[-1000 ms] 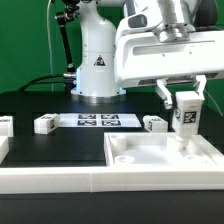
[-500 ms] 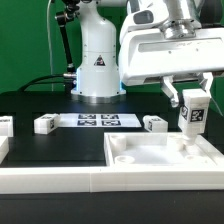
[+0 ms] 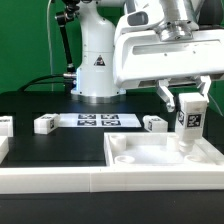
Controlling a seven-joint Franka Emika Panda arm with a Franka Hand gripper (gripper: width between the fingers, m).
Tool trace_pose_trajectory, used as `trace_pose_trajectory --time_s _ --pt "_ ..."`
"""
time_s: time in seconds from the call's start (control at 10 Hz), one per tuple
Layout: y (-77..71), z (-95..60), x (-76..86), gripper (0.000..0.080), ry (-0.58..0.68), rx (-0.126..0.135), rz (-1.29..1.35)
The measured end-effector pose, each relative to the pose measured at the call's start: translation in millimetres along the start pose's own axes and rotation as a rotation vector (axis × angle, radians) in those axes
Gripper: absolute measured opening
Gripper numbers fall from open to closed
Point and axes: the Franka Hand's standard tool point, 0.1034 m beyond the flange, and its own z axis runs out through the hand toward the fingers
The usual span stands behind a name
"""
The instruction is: Assemble square table
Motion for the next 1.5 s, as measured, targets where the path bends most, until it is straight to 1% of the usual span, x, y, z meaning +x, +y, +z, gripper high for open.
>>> trace_pose_trajectory --time_s 0.2,0.3,0.6,1.2,1.5 --pt "-1.3 0.7 -0.7 0.029 0.001 0.001 0.001" --pt "-8.1 3.7 -4.2 0.029 0.003 0.005 0.001" --pt "-20.2 8.1 -14.0 0.029 -0.007 0.014 -0.011" --pt "-26.1 14.7 -28.4 0.029 -0.023 0.019 -0.019" --pt "-27.3 16.4 -29.9 0.029 -0.014 0.018 -0.021"
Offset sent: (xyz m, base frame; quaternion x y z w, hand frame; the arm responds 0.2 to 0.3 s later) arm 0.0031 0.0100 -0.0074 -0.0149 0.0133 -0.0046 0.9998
